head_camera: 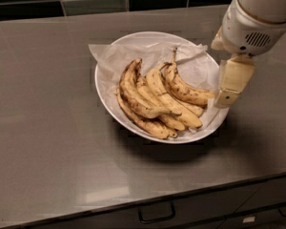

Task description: Pick banana from white bowl

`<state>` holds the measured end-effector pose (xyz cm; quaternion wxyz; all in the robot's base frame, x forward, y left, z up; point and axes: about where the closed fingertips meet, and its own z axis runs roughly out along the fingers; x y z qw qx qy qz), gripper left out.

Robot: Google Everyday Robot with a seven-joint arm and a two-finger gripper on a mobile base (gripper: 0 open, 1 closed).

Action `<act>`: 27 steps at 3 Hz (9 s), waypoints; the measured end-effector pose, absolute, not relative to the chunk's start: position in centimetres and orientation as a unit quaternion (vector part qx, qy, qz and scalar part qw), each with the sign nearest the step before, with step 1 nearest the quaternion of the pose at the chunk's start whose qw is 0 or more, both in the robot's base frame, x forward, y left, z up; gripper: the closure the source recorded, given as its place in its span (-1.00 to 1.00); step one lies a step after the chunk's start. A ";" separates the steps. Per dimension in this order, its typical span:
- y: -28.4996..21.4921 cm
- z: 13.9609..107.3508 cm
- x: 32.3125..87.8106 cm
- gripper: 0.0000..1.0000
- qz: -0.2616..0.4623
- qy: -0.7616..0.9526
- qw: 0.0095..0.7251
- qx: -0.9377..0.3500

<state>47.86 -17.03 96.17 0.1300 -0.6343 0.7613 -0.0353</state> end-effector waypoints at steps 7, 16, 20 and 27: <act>-15.0 92.3 48.7 -0.30 -0.022 0.755 0.095 -0.649; -15.1 88.0 50.6 0.33 -0.017 0.762 0.060 -0.644; -14.8 92.4 50.0 1.00 -0.022 0.744 0.120 -0.658; -16.0 99.7 47.8 1.00 -0.035 0.729 0.225 -0.645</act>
Offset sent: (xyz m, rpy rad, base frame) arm 0.0008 0.0064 -0.0146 -0.0175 0.0486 -0.0017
